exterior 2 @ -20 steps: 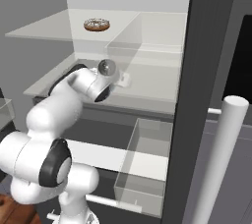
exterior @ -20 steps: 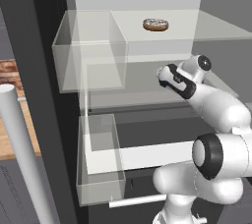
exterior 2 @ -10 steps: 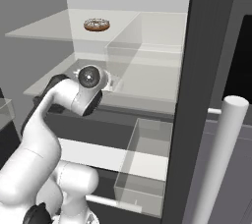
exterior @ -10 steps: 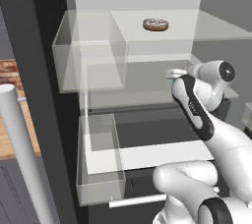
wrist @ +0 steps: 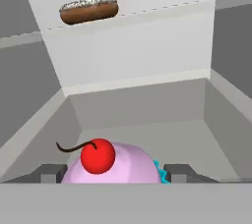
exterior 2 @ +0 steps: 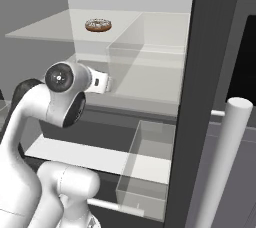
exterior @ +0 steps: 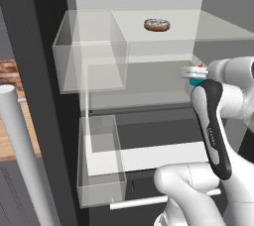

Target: Take the donut and cupcake from the fridge and place them on the empty tray on the dining counter.

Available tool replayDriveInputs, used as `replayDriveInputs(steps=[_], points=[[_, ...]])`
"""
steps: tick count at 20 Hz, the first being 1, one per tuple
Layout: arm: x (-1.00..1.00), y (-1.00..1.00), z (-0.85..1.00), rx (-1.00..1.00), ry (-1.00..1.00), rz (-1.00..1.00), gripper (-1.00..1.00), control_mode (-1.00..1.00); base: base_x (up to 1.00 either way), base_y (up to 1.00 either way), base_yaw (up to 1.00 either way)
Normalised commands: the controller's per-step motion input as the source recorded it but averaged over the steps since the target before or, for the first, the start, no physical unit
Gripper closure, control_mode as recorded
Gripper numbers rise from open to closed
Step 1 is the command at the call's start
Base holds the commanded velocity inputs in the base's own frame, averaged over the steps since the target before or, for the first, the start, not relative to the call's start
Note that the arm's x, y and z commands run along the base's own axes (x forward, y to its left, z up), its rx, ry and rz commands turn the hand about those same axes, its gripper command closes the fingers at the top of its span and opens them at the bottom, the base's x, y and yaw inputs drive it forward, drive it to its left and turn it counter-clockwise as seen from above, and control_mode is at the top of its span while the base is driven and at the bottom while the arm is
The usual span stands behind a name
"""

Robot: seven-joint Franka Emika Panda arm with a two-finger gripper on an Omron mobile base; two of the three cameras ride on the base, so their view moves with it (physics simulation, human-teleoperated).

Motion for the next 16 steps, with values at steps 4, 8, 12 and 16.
replayDriveInputs(steps=[4, 8, 12, 16], points=[[-1.00, 0.00, 0.70, -0.05, 0.00, 0.00, 1.00, -1.00, 0.00, 0.00, 0.00], [-1.00, 0.15, 0.44, -0.06, 0.00, 0.00, 1.00, -1.00, 0.00, 0.00, 0.00], [0.00, 0.00, 0.00, 0.00, 0.00, 0.00, 1.00, 1.00, -1.00, 0.37, 0.01], [0.00, 0.00, 0.00, 0.00, 0.00, 0.00, 1.00, 1.00, -1.00, 0.31, 0.02]])
